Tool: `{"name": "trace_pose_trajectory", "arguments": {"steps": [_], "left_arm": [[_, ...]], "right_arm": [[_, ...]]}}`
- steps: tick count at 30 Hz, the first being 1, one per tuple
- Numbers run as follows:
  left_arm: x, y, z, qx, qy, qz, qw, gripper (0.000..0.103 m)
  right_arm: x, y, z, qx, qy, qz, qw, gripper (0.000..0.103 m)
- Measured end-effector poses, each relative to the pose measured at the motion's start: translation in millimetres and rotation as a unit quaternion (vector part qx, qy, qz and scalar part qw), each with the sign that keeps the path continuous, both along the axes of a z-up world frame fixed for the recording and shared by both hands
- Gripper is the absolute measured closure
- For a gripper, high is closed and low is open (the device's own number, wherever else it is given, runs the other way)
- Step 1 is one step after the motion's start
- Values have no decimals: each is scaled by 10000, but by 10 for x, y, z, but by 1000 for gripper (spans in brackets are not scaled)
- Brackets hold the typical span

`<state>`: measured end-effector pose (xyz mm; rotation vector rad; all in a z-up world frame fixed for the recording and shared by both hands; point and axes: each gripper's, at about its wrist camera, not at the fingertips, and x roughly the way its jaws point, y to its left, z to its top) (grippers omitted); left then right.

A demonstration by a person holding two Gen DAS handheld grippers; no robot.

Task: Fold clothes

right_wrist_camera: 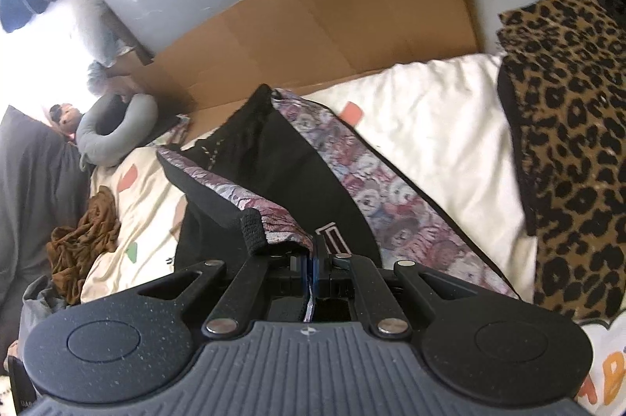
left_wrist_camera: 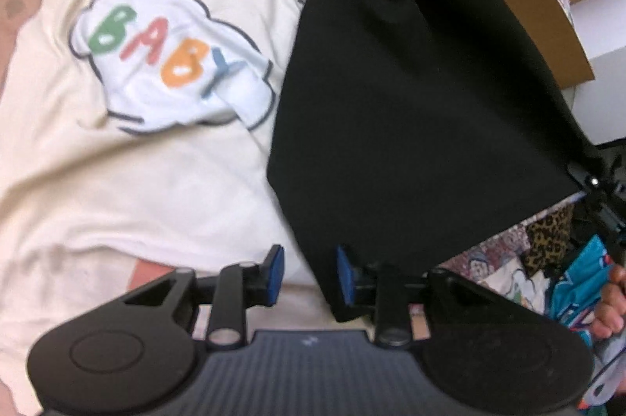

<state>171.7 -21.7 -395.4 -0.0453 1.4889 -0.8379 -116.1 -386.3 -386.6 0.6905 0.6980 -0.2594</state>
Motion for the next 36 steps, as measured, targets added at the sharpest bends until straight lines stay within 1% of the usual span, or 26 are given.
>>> {"name": "trace_pose_trajectory", "arguments": {"steps": [4,8,9,10,12,14,17,21,25,31,33,36], "left_arm": [[2,2,-96,-192,278,66,9994,70],[11,4,-216,-353,553,195,9977,71],[21,14,-244,-382,628,273,9969,77],[35,30,-264,-406,699,376,9960,88],[68,60,-269,-408,788,531,9946,98],[99,81,-218,-411,755,580,9946,102],[146,74,-97,-487,693,481,9952,102],[229,43,54,-652,707,375,9947,102],[285,-27,148,-811,801,330,9929,102],[332,-176,202,-780,848,51,9933,102],[271,-212,172,-711,867,-3,9937,102],[-35,-300,-119,-541,875,-74,9947,102]], "right_arm": [[-100,-66,-87,111,111,-161,9997,102],[-189,-109,-196,230,251,-285,9990,102],[-209,-118,-225,255,288,-314,9988,102],[-230,-132,-261,285,330,-349,9984,102],[-265,-160,-329,329,399,-417,9978,102],[-289,-190,-399,373,457,-480,9971,102],[-330,-220,-463,451,489,-560,9962,102],[-379,-252,-439,457,439,-604,9962,102],[-441,-325,-424,483,436,-721,9953,102],[-561,-444,-521,601,530,-969,9921,102],[-595,-489,-603,664,609,-1067,9902,102],[-603,-514,-737,746,712,-1131,9882,102]]}}
